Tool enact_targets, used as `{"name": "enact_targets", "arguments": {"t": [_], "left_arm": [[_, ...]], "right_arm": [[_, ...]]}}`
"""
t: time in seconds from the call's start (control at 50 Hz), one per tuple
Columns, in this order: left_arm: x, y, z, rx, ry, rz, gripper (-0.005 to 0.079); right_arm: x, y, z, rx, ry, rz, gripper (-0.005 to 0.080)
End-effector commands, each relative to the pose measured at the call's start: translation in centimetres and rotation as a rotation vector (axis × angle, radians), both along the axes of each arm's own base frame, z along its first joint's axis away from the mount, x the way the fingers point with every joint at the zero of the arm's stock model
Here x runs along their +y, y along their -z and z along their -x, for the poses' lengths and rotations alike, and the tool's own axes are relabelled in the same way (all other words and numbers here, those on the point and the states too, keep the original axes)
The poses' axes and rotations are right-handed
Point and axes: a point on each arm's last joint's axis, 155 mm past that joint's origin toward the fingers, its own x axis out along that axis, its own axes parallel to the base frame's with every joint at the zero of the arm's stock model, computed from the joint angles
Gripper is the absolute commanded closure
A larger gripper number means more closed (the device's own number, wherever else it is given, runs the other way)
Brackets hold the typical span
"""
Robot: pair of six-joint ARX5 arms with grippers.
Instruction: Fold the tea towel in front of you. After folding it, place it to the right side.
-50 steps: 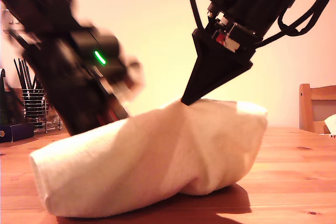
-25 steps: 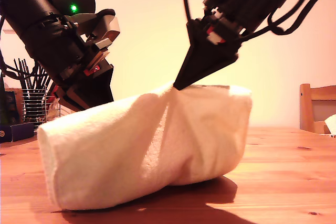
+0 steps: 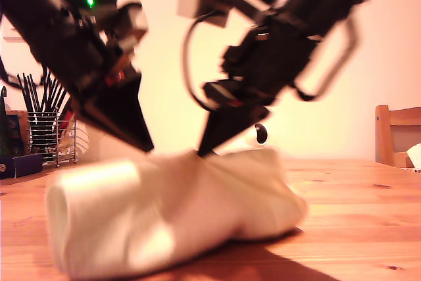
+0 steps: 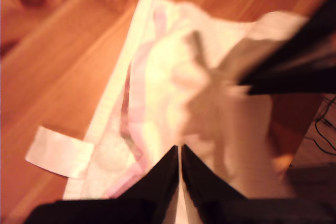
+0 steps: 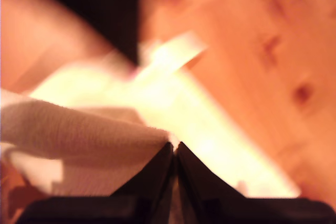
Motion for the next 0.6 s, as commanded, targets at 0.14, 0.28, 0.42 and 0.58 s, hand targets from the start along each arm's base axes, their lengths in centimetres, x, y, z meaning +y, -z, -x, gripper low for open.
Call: {"name": "enact_targets", "arguments": {"t": [0.14, 0.28, 0.42, 0.58], "left_arm": [[0.3, 0.1, 0.4, 0.023, -0.011, -0.006, 0.0766], [0.3, 0.1, 0.4, 0.023, -0.011, -0.006, 0.0766], [0.1, 0.1, 0.0, 0.011, -0.011, 0.001, 0.0766], [0.0, 0.9, -0.1, 0.028, -0.014, -0.006, 0.0766]], "right_arm": [[0.1, 1.7, -2.4, 0.044, 0.048, -0.012, 0.0765], [-0.4, 3.4, -3.5, 0.064, 0.073, 0.001, 0.0765], [-0.2, 4.9, -4.2, 0.081, 0.099, -0.010, 0.0765], [0.7, 4.6, -5.6, 0.033, 0.106, -0.053, 0.0765]]}}
